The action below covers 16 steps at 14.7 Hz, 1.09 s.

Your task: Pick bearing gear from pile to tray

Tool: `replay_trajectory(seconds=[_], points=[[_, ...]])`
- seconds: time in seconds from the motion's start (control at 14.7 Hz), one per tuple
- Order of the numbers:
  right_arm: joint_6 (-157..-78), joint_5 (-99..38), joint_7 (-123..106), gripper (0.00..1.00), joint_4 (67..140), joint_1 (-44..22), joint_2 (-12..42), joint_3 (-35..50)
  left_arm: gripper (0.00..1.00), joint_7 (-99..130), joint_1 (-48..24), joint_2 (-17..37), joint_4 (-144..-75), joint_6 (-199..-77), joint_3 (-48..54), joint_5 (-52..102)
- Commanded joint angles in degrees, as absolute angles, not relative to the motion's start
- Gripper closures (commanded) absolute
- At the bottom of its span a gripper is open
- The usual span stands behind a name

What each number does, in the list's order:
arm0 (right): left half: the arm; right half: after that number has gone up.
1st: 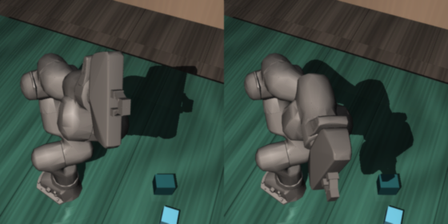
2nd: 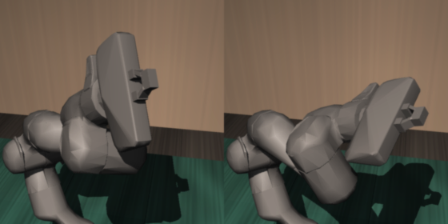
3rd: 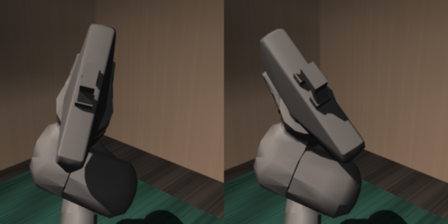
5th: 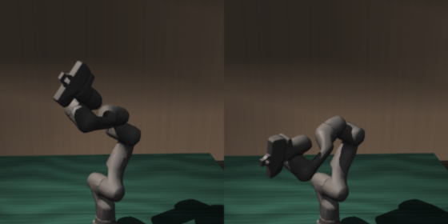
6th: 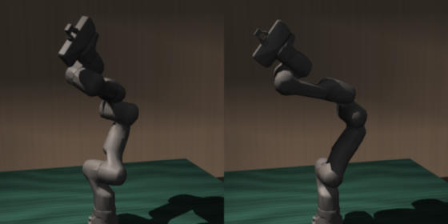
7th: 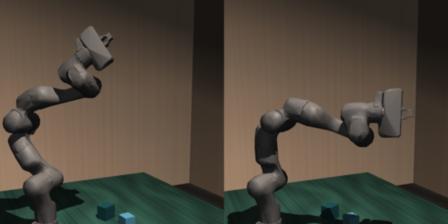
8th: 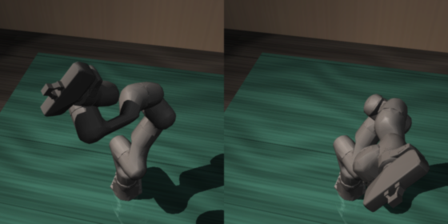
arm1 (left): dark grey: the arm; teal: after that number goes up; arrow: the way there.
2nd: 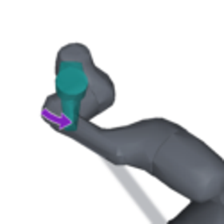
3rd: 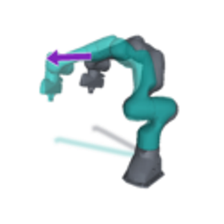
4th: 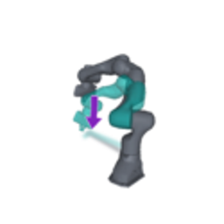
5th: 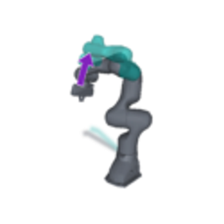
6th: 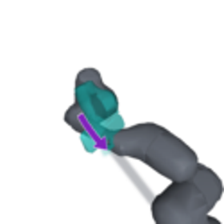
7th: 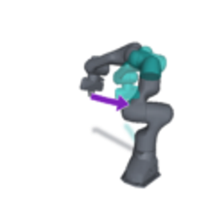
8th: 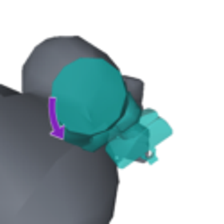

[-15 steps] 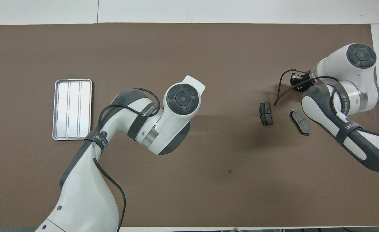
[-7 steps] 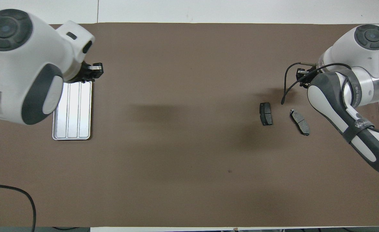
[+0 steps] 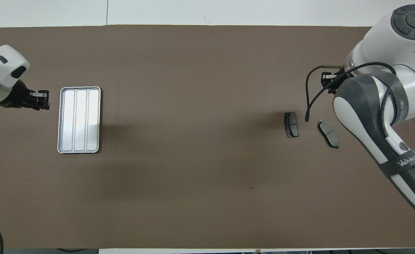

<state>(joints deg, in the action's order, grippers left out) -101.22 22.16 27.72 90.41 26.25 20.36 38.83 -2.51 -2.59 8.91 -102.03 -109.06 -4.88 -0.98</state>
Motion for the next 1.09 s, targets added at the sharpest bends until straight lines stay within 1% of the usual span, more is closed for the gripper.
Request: replay_trajectory(seconds=[0.0, 0.14, 0.27, 0.61, 0.81, 0.95, 1.02], points=[[-97.74, 19.79, 27.42, 1.0, 89.57, 26.63, 17.06, 42.01, 1.0, -5.54, -1.14, 2.3, -114.32, -117.74, -4.04, 0.97], [-96.95, 17.15, 27.6, 1.0, 89.47, 26.46, 14.6, 43.58, 1.0, -5.45, -1.58, 1.06, -118.37, -121.19, -4.04, 1.66], [-96.86, 13.73, 31.26, 1.0, 89.56, 26.28, 13.28, 45.43, 1.0, -5.54, -1.84, 0.79, -120.31, -122.86, -4.04, 2.37], [-97.12, 12.4, 47.25, 1.0, 89.47, 17.86, 12.66, 46.32, 1.0, -5.54, -2.28, 0.79, -125.15, -129.19, -3.96, 2.81], [-97.91, 10.46, 56.4, 1.0, 89.73, 14.69, 12.66, 47.11, 1.0, -5.54, -2.81, 1.4, -128.05, -133.32, -3.96, 2.81], [-99.83, 10.37, 61.49, 1.0, 90.52, 12.32, 12.92, 47.11, 1.0, -5.19, -3.51, 1.58, -129.46, -135.34, -3.96, 2.81], [-102.11, 10.37, 64.66, 1.0, 91.4, 10.74, 13.35, 47.11, 1.0, -5.01, -3.52, 1.67, -129.72, -135.61, -3.96, 2.81]])
